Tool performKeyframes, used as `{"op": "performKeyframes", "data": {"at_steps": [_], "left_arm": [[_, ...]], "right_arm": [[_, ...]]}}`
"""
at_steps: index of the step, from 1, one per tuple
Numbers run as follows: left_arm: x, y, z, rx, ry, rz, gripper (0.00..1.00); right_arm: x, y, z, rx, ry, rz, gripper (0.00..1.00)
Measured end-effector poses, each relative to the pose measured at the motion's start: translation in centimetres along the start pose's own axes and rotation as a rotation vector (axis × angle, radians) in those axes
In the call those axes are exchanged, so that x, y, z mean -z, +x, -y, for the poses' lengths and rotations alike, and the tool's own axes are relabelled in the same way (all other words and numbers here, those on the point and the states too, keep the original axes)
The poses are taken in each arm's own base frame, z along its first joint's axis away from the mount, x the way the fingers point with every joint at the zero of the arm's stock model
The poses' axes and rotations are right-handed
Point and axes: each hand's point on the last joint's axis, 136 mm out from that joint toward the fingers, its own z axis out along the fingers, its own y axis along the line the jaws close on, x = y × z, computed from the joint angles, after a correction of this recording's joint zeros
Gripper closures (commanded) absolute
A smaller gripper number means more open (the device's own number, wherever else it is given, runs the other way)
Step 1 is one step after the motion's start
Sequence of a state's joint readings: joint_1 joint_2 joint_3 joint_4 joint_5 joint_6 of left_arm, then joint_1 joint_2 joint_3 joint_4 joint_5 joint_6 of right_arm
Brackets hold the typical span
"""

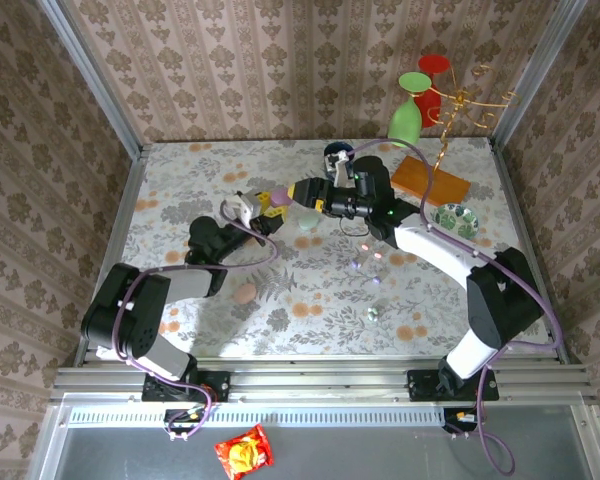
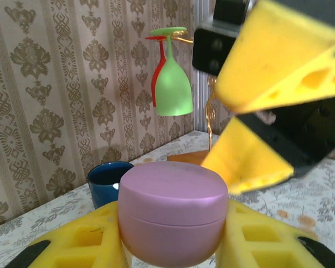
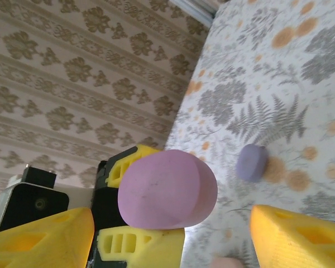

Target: Insert wireless bluetooth earbuds into charging case

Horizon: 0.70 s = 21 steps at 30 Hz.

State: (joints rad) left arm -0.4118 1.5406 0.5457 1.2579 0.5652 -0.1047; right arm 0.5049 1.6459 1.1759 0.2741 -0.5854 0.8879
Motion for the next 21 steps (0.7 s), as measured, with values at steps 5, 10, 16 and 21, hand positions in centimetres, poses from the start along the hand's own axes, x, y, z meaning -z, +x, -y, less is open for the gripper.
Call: {"op": "performKeyframes", "data": {"at_steps": [5,10,16,21], "left_arm": [[-0.5,-1.0,-0.2,0.038,-0.008,0.023,0.74],[-0.7,-1.3,0.0,0.039,0.0,0.035,0.74],[-0.7,-1.3,0.1,0.038,0.006,0.035,0.74],[-0.7,-1.4,0.2,0.032,0.011,0.036,0.7]], "right_arm": [[-1.2,0.0,-1.0,-0.115,-0.116,-0.026,0.31],[-1.8,0.1,-1.0,-0.206,-0.181,-0.04,0.52],[-1.4,0.1,-0.7,-0.269,-0.209,-0.039,0.7],[-1.2,-0.1,-0.7,-0.279,-0.223,-0.034,0.71]]}}
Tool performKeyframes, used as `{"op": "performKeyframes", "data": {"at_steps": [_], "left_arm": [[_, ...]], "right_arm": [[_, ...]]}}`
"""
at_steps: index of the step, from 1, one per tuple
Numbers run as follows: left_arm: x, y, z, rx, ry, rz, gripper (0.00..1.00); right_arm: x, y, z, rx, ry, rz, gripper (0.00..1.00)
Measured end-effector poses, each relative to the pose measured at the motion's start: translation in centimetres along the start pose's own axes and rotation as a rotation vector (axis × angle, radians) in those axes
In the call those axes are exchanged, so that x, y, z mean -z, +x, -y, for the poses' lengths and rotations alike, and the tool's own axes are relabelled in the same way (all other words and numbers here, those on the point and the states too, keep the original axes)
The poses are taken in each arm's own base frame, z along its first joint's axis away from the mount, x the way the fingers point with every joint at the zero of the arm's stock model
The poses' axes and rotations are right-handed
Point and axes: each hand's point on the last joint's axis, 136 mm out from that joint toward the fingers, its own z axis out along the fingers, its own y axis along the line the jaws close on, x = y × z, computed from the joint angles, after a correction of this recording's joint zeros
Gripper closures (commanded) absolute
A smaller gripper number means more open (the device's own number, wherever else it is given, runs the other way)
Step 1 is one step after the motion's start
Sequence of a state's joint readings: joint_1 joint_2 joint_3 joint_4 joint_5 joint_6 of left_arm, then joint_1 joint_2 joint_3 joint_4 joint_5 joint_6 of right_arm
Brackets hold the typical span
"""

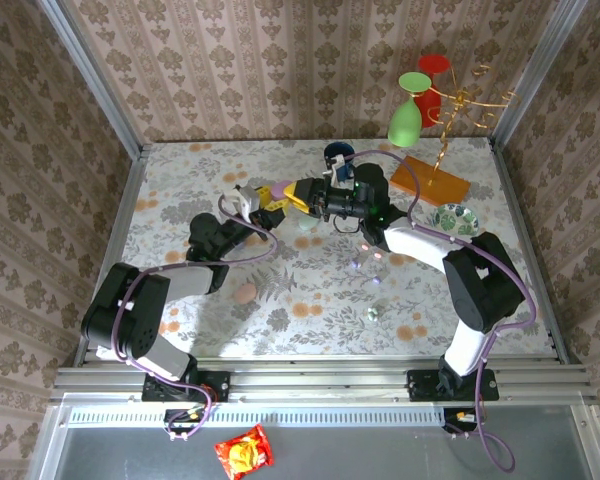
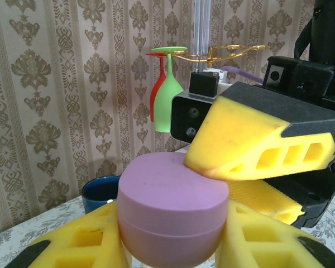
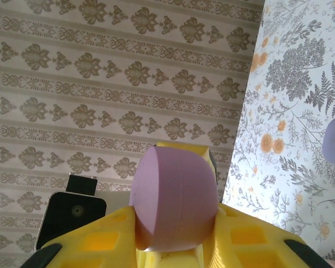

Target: Insert wireless bluetooth earbuds into charging case

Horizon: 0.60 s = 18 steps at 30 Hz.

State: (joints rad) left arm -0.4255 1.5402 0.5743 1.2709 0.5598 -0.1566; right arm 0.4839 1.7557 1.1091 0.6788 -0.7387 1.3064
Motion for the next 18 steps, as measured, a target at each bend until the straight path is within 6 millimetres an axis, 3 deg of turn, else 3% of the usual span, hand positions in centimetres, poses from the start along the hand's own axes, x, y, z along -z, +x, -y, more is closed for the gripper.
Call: {"op": "performKeyframes", "data": {"at_steps": [5,8,11,18], "left_arm": [[0.0,0.2,0.1,-0.018,0.006,-0.007,0.69],[0.1,0.4,0.2,-0.021,0.014,-0.015,0.78],[0.1,0.4,0.5,-0.024,0.026,-0.016,0.79],[0.0,0.5,1.2,-0.028,0.06,-0.017,0.77]], "right_arm": [[0.2,0.1,0.3,0.003,-0.001,0.003,0.73],[0.2,0.2,0.5,0.001,-0.001,0.003,0.6],[0.3,0.1,0.4,0.003,-0.004,0.005,0.55],[0.5,-0.4,0.3,-0.006,-0.011,0.017,0.57]]}}
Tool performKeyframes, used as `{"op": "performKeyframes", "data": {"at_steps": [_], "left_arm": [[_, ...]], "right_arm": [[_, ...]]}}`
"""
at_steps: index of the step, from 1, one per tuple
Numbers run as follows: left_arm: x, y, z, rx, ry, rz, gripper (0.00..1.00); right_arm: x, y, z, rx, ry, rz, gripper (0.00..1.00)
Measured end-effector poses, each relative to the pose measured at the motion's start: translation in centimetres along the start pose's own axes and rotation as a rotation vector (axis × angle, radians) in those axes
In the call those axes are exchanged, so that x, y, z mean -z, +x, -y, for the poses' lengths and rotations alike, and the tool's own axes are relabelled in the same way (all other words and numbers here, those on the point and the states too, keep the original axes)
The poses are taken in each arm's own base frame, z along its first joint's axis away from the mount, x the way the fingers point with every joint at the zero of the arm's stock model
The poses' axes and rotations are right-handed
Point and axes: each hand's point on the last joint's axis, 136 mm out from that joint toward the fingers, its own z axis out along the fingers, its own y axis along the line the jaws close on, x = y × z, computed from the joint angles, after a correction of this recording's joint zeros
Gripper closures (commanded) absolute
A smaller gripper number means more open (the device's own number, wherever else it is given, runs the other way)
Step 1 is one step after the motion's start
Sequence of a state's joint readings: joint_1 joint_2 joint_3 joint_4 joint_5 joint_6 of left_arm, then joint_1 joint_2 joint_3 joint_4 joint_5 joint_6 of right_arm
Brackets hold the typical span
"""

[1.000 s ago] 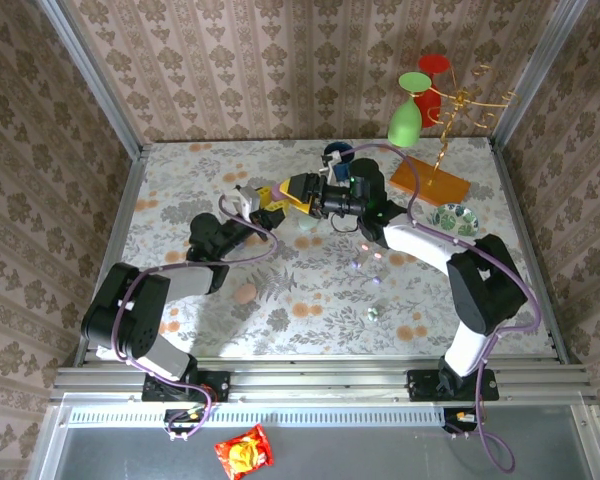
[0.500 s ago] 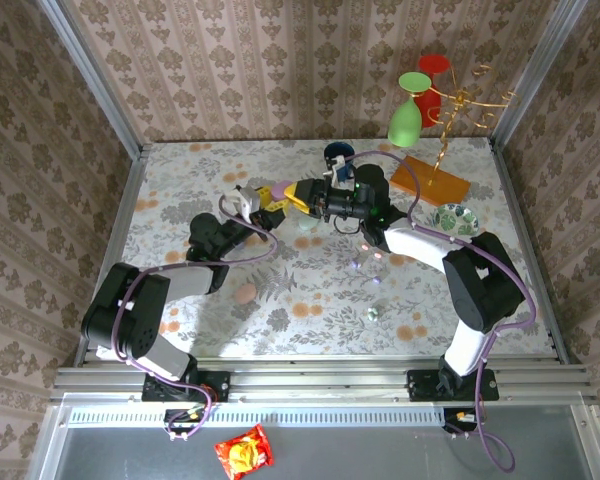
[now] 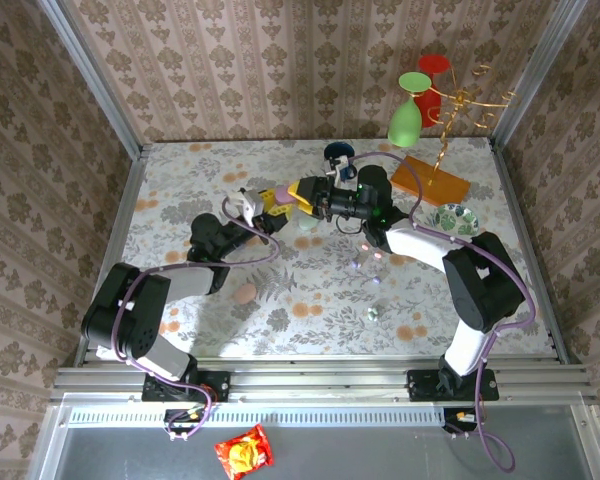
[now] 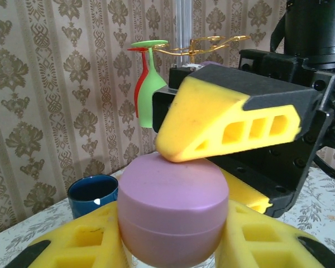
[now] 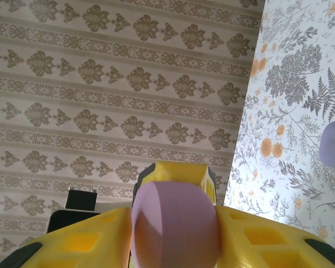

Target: Insert wireless bluetooth earbuds into charging case

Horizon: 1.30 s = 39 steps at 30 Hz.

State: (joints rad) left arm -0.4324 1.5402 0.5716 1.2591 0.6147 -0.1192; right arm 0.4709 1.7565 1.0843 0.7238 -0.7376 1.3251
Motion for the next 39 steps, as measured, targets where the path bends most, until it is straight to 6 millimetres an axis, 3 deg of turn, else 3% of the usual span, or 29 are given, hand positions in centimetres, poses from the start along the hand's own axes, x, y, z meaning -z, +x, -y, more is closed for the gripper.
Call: {"op": "performKeyframes", "data": {"at_steps": [7,15,19,24,28,35,39], "left_arm": [[0.0,-0.1,0.2,-0.01,0.014,0.003,0.69],[0.1,-0.1,-0.3,-0.032,-0.015,0.006,0.33],[0.3,0.1,-0.4,-0.043,-0.017,0.0,0.2],[1.0,1.6,0.1,-0.043,-0.016,-0.042,0.08],[1.7,3.4,0.3,-0.021,-0.025,-0.104,0.0],[2.9,4.8,1.6,-0.022,-0.025,-0.187,0.0],[3.4,5.7,1.9,-0.036,-0.016,-0.245,0.0]], "right_arm": [[-0.1,-0.2,0.0,-0.006,-0.013,0.004,0.7],[0.3,-0.8,0.4,0.012,-0.002,0.018,0.72],[1.3,-2.0,2.0,0.016,0.042,0.054,0.71],[3.3,-4.2,5.8,0.03,0.162,0.122,0.71],[5.7,-6.3,10.0,0.031,0.291,0.192,0.71],[10.3,-9.4,18.2,-0.002,0.513,0.295,0.71],[11.8,-9.5,23.0,-0.044,0.619,0.309,0.7]]}}
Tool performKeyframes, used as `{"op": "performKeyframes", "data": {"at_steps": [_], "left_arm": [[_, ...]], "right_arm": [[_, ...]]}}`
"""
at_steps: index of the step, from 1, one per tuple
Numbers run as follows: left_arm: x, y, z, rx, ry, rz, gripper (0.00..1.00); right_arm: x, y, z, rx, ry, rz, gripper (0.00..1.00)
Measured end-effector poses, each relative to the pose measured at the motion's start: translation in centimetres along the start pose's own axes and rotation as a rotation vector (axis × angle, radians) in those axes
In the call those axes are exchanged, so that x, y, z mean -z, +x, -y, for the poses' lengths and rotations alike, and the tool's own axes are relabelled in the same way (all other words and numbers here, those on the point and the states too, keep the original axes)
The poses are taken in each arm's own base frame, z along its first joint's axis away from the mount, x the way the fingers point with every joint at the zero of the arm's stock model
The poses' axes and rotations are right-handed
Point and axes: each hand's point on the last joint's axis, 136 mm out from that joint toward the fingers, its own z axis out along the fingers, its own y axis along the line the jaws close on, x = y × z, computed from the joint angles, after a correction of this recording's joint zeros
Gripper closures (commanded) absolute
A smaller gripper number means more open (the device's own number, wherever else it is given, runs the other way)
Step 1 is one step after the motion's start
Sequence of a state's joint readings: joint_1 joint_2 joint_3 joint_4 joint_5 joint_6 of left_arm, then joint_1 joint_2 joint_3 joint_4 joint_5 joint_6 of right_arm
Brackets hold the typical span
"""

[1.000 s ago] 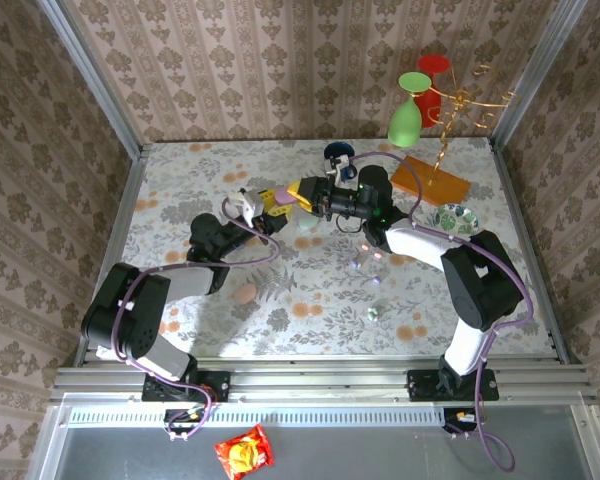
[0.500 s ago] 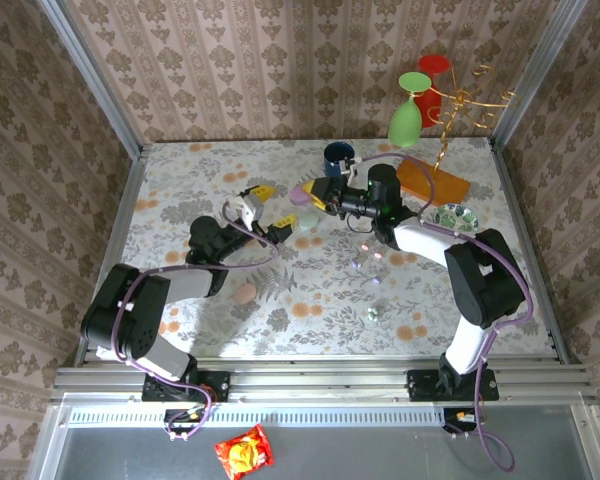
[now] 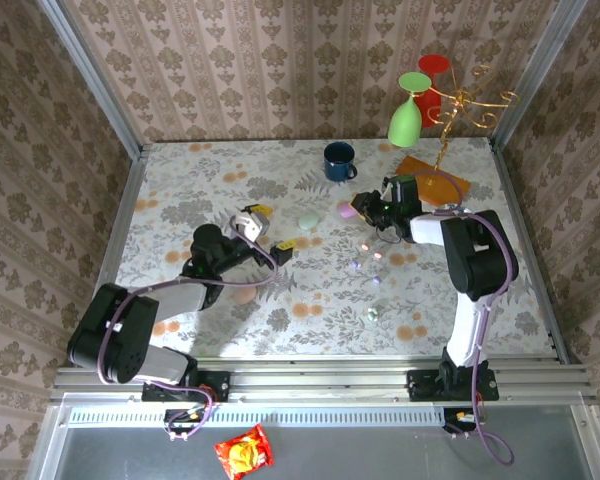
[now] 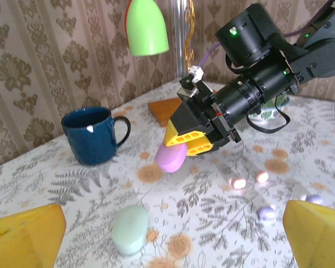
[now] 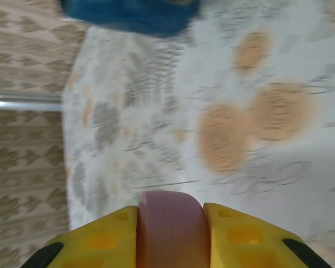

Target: Insert wireless bluetooth earbuds into charging case

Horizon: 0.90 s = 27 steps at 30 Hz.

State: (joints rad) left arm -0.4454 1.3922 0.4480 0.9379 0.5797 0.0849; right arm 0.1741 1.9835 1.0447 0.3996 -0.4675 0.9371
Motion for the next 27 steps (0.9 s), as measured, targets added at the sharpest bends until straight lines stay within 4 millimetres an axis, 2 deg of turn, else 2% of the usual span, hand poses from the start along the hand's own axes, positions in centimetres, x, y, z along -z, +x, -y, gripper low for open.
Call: {"op": "performKeyframes", "data": {"at_steps": [3,7,13,16,21,27], "left_arm": [[0.0,1.3,0.9,-0.009,0.026,-0.061,0.0],[-0.2,3.0,2.5,-0.005,0.073,-0.134,0.0],[0.4,4.0,2.8,-0.003,0.03,-0.217,0.0],[1.1,3.9,2.8,-0.023,-0.005,-0.272,0.0],[2.0,3.3,2.6,-0.036,-0.053,-0.372,0.0],[2.7,2.7,2.5,-0.095,-0.096,-0.538,0.0]], "right_arm": [[-1.0,0.3,1.8,-0.004,0.045,-0.01,0.66],[-1.2,-0.7,1.5,0.024,0.051,0.021,0.5],[-0.7,-1.1,1.2,0.069,0.072,0.042,0.33],[0.3,-1.2,0.9,0.105,0.099,0.051,0.3],[2.6,-1.0,-1.1,0.173,0.099,0.079,0.27],[3.7,0.4,-3.7,0.27,0.083,0.07,0.25]]}}
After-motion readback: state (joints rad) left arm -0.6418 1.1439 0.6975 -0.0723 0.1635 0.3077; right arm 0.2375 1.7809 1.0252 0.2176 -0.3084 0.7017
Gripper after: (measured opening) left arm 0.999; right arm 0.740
